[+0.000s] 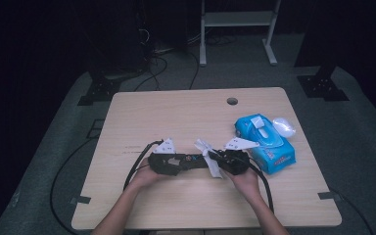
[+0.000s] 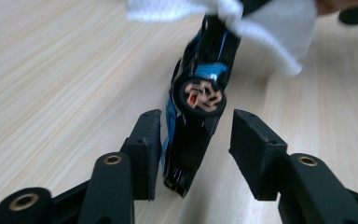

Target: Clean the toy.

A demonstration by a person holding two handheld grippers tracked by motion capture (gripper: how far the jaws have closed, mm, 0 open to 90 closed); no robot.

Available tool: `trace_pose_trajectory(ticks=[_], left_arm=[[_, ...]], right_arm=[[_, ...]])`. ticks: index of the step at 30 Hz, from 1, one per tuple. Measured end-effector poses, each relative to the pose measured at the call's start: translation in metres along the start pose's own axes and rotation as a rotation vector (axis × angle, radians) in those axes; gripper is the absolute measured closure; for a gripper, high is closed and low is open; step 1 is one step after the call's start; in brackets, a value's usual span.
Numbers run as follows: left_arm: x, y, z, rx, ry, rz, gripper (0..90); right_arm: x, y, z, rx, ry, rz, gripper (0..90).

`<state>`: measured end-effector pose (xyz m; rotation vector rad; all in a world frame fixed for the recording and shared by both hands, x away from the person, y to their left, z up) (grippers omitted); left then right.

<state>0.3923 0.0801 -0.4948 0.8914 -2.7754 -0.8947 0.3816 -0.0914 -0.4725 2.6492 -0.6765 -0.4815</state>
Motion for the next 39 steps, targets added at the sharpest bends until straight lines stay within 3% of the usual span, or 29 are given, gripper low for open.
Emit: trace_pose_trajectory(ticks=[4,11,24,32,39], left_arm=[[-0.001,0.001,-0.004,-0.004,0.012,0.012,50.1],[-0.004,0.005,-0.017,0.037,0.058,0.027,48.2],[-0.01,0.001,-0.016,0.017,0.154,0.034,44.0],[-0.004,0.002,-0.013,-0.026,0.155,0.064,41.7],[0.006,0.003,-0.006,-0.04,0.12,0.071,39.5]], right_arm=[[0.0,0.0,0.0,0.001,-0.002,-0.007,84.3],[-0.001,0.002,0.002,0.002,0.001,-0.024,84.3],[-0.005,0.004,0.004,0.005,0.004,-0.043,84.3],[-0.013,0.008,0.009,-0.007,0.013,-0.066,84.3],[-0.021,0.013,0.018,-0.008,0.011,-0.086,84.3]])
Point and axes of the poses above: each handheld gripper's, and its own axes: y roughly backward along the jaws, z roughly out of its underside, x roughly to its right, the point moved 7 cm from there along -y, roughly forward along the jaws, and after that the axes turned 15 degrees about -z, right-handed, at the moved point
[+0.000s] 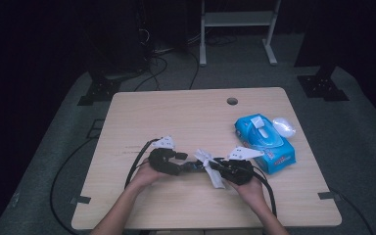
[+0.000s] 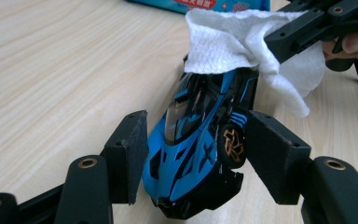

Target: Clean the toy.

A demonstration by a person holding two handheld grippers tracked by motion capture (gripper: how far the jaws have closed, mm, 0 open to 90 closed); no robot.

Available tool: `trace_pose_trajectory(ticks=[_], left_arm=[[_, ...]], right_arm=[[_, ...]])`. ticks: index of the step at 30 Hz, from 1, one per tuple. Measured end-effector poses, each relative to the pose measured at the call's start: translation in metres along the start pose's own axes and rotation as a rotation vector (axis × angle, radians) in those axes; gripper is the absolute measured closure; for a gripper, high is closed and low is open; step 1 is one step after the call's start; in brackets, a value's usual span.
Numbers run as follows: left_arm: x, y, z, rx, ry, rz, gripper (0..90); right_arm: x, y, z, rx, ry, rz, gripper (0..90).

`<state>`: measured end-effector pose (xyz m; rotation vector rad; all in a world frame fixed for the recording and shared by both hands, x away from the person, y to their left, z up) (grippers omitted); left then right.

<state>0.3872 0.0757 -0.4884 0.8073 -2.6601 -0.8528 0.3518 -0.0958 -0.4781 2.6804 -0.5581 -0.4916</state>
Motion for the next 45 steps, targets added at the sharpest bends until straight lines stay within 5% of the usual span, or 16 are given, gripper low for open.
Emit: trace_pose_trajectory(ticks=[13,30,45], left_arm=[[0.011,-0.008,0.007,-0.039,-0.095,-0.032,34.8],[0.021,-0.018,0.011,-0.065,-0.278,-0.149,23.6],[0.026,-0.021,0.008,-0.044,-0.277,-0.126,22.1]], right_arm=[[-0.002,-0.001,0.012,-0.022,-0.001,0.003,84.2],[0.001,-0.004,0.025,-0.067,-0.01,0.002,84.0],[0.009,0.025,0.023,-0.074,-0.018,0.028,83.7]])
Point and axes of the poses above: each handheld gripper's, and its own axes: y roughly backward along the jaws, z roughly out of its underside, x roughly to its right, the point moved 7 cm from there along -y, roughly forward along the jaws, and after that the axes turned 15 degrees about -z, right-handed, at the moved point
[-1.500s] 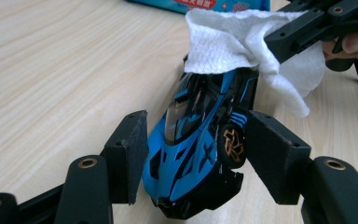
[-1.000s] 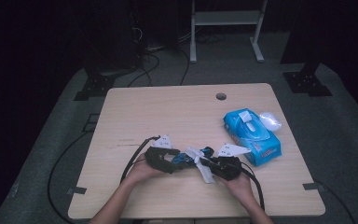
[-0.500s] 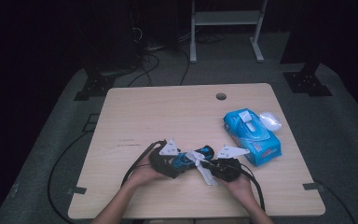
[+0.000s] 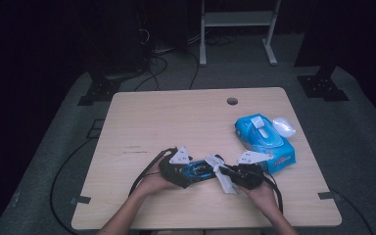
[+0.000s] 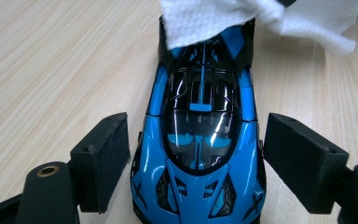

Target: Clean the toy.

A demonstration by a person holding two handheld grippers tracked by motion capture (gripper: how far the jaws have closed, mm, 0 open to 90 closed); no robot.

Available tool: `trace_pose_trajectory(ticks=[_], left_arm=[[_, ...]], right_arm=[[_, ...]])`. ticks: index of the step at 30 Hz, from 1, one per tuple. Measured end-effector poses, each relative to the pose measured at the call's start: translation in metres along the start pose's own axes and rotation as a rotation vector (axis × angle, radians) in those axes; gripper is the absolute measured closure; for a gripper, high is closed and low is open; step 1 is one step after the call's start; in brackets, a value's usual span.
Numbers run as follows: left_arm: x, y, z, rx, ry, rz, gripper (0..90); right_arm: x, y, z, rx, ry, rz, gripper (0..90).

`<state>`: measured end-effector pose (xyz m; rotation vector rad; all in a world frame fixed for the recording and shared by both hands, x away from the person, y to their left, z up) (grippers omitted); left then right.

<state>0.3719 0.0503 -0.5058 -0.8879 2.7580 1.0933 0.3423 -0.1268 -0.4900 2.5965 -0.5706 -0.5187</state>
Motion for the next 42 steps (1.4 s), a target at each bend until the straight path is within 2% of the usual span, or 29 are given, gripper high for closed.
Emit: trace_pose_trajectory(ticks=[6,10,12,13,18,21,23,25,26,30,33,42], left_arm=[[-0.004,0.005,-0.002,0.03,0.012,-0.003,20.6],[-0.008,0.01,-0.002,0.033,0.013,-0.014,19.7],[-0.009,0.012,-0.003,0.041,0.019,-0.017,19.6],[-0.01,0.013,-0.003,0.045,0.02,-0.021,19.5],[-0.014,0.02,-0.005,0.065,0.023,-0.031,19.4],[-0.017,0.024,-0.004,0.069,0.027,-0.038,19.3],[-0.019,0.025,-0.003,0.07,0.031,-0.042,19.1],[-0.021,0.027,-0.002,0.071,0.035,-0.048,18.8],[-0.021,0.028,-0.002,0.071,0.037,-0.048,18.8],[-0.024,0.031,0.001,0.07,0.04,-0.054,18.5],[-0.026,0.034,0.003,0.072,0.047,-0.06,18.0],[-0.03,0.044,0.008,0.08,0.071,-0.065,17.2]], right_arm=[[0.004,0.022,0.006,-0.009,-0.002,0.024,83.6],[0.008,0.038,0.012,-0.02,0.001,0.046,83.6],[0.009,0.041,0.013,-0.019,-0.003,0.047,83.6],[0.011,0.048,0.016,-0.019,-0.009,0.053,83.5],[0.015,0.059,0.027,-0.053,0.002,0.072,83.2],[0.018,0.064,0.036,-0.068,-0.018,0.063,81.6],[0.021,0.065,0.043,-0.085,-0.028,0.068,78.5],[0.025,0.065,0.05,-0.106,-0.032,0.076,71.6],[0.027,0.065,0.052,-0.106,-0.046,0.075,65.8],[0.027,0.069,0.052,-0.074,-0.056,0.051,57.7],[0.025,0.073,0.05,-0.07,-0.046,0.043,54.1],[0.021,0.087,0.05,-0.04,-0.038,0.039,51.4]])
Point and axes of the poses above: each handheld gripper's, and its own axes: y roughly backward along the jaws, z roughly out of its underside, x roughly to its right, the point moved 7 cm from there along -y, roughly forward along the jaws, and after that the axes turned 15 degrees about -z, right-handed, at the moved point
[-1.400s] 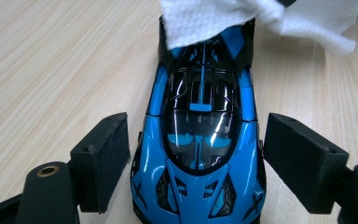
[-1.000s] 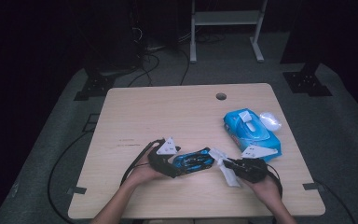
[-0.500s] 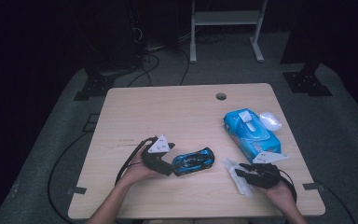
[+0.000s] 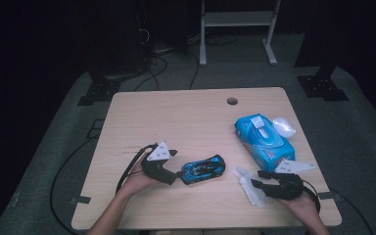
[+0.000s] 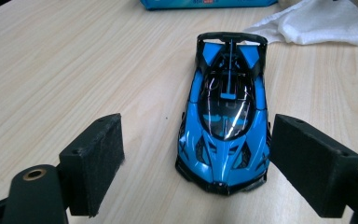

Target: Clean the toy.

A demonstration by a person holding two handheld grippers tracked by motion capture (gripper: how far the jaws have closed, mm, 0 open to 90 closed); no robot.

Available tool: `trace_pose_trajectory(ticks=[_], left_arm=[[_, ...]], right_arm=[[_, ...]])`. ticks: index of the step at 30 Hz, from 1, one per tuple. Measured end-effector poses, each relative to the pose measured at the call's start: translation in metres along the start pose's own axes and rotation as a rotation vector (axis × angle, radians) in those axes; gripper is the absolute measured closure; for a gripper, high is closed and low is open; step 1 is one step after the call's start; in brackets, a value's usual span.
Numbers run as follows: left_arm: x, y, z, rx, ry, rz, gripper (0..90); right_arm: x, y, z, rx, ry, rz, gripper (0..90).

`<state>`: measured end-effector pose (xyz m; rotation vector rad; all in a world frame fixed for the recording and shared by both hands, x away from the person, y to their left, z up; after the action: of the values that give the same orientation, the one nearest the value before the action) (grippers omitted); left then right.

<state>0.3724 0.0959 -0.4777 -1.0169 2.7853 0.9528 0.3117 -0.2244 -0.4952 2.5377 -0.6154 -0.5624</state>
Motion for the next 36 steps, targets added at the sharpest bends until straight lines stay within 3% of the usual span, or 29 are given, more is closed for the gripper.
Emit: trace_pose_trajectory(ticks=[12,19,36], left_arm=[[-0.007,0.01,0.009,0.001,0.028,-0.019,16.6],[-0.009,0.018,0.019,-0.001,0.066,-0.029,16.1],[-0.011,0.034,0.04,-0.02,0.093,-0.055,15.8]], right_arm=[[0.002,0.014,0.002,0.034,0.0,0.002,49.3],[0.004,0.022,0.004,0.049,-0.011,0.005,48.4],[0.005,0.03,0.013,0.062,-0.034,0.012,46.6]])
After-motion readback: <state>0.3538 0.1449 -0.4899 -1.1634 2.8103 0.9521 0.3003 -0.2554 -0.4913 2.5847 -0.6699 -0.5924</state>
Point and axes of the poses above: each handheld gripper's, and its own axes: y roughly backward along the jaws, z roughly out of its underside, x roughly to its right, the point moved 7 cm from there along -y, roughly forward along the jaws, and after that the axes turned 15 degrees about -z, right-handed, at the moved point
